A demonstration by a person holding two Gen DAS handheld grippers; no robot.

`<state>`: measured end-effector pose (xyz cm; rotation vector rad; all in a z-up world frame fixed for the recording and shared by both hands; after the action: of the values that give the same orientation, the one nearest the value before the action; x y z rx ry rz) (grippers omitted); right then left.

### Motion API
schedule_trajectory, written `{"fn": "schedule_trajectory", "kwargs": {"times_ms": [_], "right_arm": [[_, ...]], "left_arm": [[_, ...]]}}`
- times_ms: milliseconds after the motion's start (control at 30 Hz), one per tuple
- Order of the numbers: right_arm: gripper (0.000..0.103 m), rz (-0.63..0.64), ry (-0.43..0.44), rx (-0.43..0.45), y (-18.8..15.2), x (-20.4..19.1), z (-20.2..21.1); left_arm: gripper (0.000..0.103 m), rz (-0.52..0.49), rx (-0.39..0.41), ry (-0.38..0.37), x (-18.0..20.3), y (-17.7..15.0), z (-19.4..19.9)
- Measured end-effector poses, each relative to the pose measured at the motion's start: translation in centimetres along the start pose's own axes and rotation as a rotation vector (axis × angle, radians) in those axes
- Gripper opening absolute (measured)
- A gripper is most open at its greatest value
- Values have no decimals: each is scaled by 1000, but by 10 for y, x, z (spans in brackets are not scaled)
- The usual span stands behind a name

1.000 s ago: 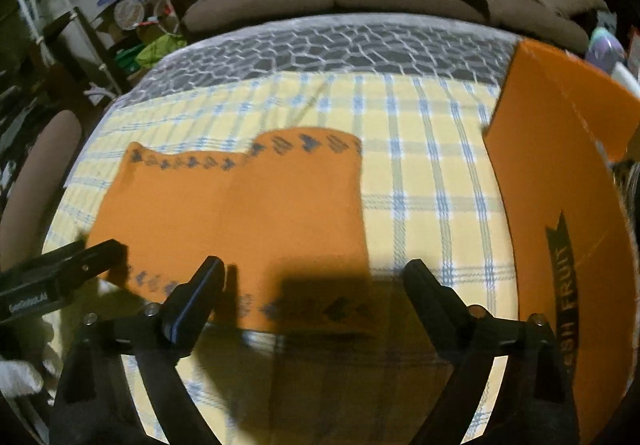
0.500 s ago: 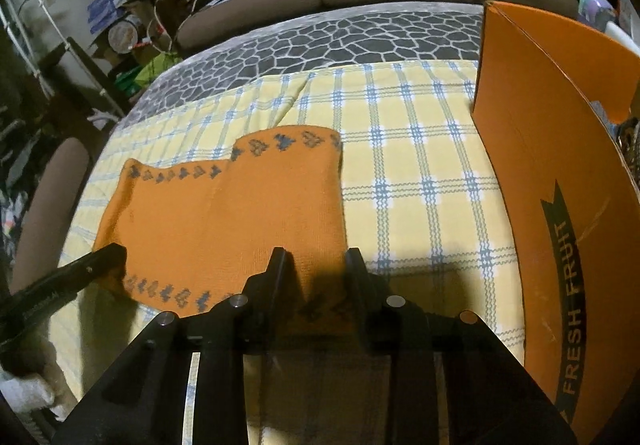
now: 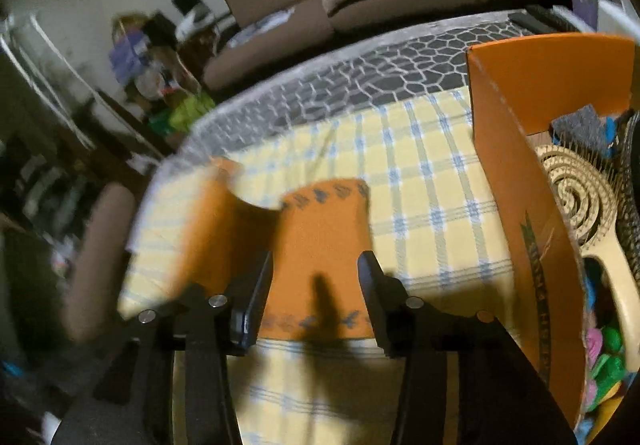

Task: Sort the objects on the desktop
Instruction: 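Grasp the edge of the orange cloth with the left tool and lift it, then fold the lifted cloth edge over onto the cloth and open the left tool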

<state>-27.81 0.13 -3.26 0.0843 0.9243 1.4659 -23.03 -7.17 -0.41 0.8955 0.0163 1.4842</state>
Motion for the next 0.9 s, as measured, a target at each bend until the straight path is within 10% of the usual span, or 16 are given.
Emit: {"fn": "schedule_trajectory", "kwargs": {"times_ms": [667,767,900], "right_arm": [[54,-121,97,5,12,13,16],[55,-140,98,-3,10,14,10],[59,-172,127,21,14,12,13]], "left_arm": [[12,161,33,-2,15,3,-63],[26,194,15,-17,8,2,-56],[78,212,29,-62,1,2,-32]]}}
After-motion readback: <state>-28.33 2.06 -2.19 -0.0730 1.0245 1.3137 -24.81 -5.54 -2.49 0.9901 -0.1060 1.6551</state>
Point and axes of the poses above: each gripper's, at about its wrist camera, not at the fingertips, and z roughly against the way its jaws point, x to its right, y to its top, the point moved 8 cm from there along -z, roughly the way its jaws point, and after that the axes turned 3 degrees about x, right-handed, at the moved point
